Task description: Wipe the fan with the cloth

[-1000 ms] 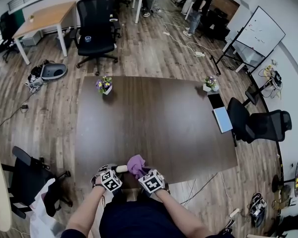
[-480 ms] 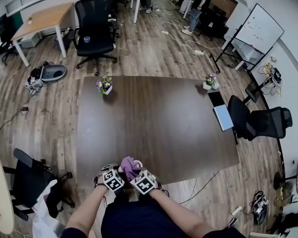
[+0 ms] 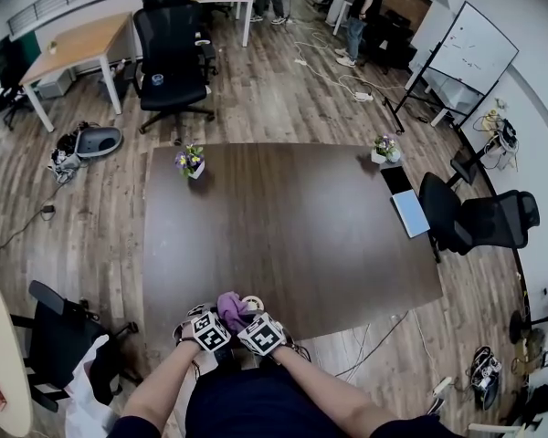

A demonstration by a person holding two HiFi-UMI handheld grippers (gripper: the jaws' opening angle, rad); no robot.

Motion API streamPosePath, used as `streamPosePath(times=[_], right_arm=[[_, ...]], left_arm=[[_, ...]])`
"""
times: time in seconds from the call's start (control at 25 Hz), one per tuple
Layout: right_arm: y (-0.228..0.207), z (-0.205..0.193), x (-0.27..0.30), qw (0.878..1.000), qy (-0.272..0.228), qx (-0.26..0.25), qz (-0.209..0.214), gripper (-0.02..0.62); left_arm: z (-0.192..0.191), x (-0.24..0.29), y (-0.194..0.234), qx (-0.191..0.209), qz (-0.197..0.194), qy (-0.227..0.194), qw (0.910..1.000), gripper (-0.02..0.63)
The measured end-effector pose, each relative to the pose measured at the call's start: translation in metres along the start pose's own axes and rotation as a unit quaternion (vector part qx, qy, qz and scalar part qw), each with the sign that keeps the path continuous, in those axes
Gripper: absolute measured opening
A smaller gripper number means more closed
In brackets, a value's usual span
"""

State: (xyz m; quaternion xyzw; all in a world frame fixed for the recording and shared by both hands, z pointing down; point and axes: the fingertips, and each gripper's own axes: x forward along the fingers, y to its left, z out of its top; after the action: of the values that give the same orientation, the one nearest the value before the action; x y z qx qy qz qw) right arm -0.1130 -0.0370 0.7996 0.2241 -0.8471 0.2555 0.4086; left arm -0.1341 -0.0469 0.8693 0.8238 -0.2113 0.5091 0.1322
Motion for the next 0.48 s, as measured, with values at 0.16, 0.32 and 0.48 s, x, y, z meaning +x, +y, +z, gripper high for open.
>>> streamPosePath(times=[0.16, 0.32, 0.48], right_arm=[[-0.014, -0.005, -0.015, 1.0, 0.001, 0.004, -0.024, 0.054], [-0.031, -0.013, -0.027, 0.999, -0.006, 0.03, -0.037, 0.054], [-0.053, -0.022, -0.039, 0.997, -0.003, 0.048, -0.056, 0.054]], left_arm=[[0.0, 0.001, 0.0, 0.001, -0.004, 0.008, 1.0, 0.176], [-0.001, 0.001, 0.001, 0.0, 0.004, 0.014, 0.9999, 0.178], [0.0, 0.002, 0.0, 0.005, 0.005, 0.02, 0.9998, 0.176]])
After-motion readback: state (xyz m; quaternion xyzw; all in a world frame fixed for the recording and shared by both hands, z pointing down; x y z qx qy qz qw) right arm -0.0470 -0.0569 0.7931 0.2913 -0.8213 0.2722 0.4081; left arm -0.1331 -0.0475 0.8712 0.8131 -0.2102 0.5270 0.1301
